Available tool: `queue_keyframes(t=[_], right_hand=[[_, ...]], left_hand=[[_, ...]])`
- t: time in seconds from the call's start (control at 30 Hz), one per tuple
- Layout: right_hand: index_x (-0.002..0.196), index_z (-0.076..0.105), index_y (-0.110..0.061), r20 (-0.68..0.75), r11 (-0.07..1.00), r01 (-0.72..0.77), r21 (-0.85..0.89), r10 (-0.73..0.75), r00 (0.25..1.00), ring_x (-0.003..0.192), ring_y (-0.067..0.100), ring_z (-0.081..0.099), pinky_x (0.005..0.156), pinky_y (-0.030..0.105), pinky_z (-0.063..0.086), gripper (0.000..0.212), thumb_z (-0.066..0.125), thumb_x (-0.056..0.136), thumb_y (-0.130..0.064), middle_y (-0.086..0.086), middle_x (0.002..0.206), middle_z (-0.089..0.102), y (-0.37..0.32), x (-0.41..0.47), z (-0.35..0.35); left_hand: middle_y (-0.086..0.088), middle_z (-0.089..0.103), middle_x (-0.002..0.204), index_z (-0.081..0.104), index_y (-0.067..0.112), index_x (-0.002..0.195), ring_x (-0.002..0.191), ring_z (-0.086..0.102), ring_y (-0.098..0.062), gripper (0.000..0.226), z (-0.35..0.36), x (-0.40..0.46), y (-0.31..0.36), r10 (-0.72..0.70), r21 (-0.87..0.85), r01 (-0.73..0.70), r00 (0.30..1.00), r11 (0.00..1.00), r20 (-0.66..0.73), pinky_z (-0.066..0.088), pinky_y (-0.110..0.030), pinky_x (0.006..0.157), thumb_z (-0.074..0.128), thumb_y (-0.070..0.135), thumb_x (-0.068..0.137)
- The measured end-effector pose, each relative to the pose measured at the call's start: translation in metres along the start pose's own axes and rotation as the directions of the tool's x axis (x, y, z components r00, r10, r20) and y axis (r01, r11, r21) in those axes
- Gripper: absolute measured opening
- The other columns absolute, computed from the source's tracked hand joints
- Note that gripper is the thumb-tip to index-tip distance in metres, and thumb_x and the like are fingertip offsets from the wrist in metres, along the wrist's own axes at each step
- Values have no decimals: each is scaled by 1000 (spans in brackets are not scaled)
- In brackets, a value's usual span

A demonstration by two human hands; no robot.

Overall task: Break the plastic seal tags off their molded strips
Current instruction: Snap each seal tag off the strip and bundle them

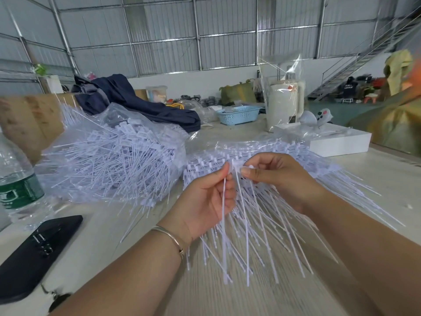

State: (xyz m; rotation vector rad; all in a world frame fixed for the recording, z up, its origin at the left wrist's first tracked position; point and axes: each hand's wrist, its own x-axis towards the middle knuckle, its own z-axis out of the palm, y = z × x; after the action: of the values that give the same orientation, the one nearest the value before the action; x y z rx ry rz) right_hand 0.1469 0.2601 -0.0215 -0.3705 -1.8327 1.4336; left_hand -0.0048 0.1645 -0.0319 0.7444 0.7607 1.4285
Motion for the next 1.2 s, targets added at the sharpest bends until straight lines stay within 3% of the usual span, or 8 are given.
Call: queue_keyframes(t=[0.13,0.37,0.53,0.67,0.73,0.9,1.03,1.2], right_hand=[[83,67,2,-147,999,41,2,-40,988,53,3,49,57,11,40,50,83,54,-36,-4,59,55,-3,2,-3],[90,73,-4,-169,993,121,0,-120,978,52,-4,56,55,3,40,23,78,69,-10,-16,52,59,-5,1,-3],[85,78,-9,-154,999,43,-7,-43,987,67,5,65,61,9,46,30,82,58,-18,1,74,74,-5,0,-5],[79,78,-6,-96,999,-2,-42,-2,995,69,3,66,63,6,45,13,77,67,0,3,72,74,-5,0,-8],[71,78,-9,-47,994,-27,-105,22,999,63,0,63,60,6,44,15,71,70,5,2,67,71,-5,0,-8],[59,74,-10,-81,989,-83,-121,74,994,62,16,50,67,25,38,6,68,57,-10,20,67,62,-5,2,-15],[74,77,-19,-87,992,-62,-108,53,995,61,1,56,68,23,36,11,82,65,-24,-7,66,66,-2,2,-19],[88,69,-12,-69,986,-13,-164,2,998,80,15,56,83,29,40,11,72,82,-20,5,84,60,4,2,-10]], left_hand=[[6,34,44,52,14,64,31,28,-4,24,1,1,8,44,-107,-47,999,993,-27,20,-15,34,61,24,84],[7,26,43,42,23,51,33,21,-5,38,-1,2,8,270,227,-231,950,946,-155,17,-18,34,70,23,77],[7,26,41,36,22,55,34,19,-8,42,-11,0,13,317,369,-252,940,895,-126,13,-23,39,73,21,75],[7,30,42,59,7,65,36,22,-9,21,-17,-2,12,354,642,-227,932,733,-74,20,-17,39,72,12,81],[6,30,42,57,18,52,38,23,-10,25,-15,-2,9,333,697,-214,942,684,-38,22,-16,41,71,14,73],[5,24,44,46,23,44,36,17,-8,34,-14,-5,14,223,585,-199,974,786,32,17,-17,41,56,7,73],[9,24,47,36,24,58,35,19,-5,41,-20,-3,18,249,381,-203,966,902,-75,13,-19,36,60,3,85],[9,27,53,35,24,71,39,22,-4,36,-16,1,14,254,337,-182,949,924,-185,20,-15,31,61,11,92]])
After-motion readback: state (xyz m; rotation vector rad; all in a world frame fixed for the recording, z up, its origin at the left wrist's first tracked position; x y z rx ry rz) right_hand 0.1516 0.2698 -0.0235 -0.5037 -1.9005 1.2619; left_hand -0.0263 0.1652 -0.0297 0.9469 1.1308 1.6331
